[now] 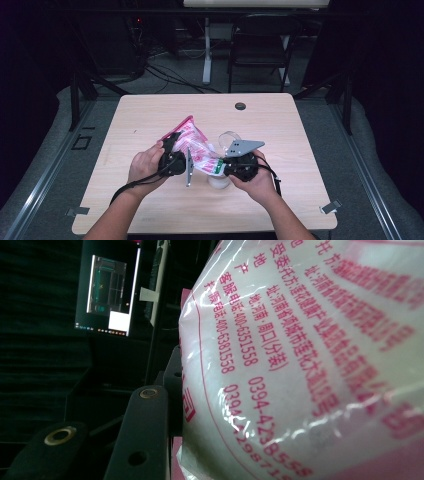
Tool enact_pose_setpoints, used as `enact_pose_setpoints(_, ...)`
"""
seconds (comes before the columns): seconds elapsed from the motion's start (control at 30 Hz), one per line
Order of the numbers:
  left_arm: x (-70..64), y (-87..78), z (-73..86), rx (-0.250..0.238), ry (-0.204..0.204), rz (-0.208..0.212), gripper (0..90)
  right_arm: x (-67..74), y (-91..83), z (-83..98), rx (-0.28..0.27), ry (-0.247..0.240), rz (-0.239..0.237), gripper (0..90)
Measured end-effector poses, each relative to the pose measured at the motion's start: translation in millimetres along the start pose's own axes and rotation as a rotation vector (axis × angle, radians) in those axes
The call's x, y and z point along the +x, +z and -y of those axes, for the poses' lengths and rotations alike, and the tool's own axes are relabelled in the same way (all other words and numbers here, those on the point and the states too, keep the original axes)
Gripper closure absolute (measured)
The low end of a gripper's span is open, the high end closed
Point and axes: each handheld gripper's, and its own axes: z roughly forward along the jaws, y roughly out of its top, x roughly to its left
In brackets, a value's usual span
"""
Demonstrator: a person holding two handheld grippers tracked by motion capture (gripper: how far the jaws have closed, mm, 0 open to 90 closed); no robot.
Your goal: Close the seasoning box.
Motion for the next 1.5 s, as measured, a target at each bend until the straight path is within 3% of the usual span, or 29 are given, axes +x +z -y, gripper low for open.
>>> enact_pose_setpoints(1.5, -5.1, 1.0, -1.0, 0.002, 0.054, -0.024, 63.0, -6.6, 10.8, 10.2, 0.044, 0.024, 0.009, 90.0)
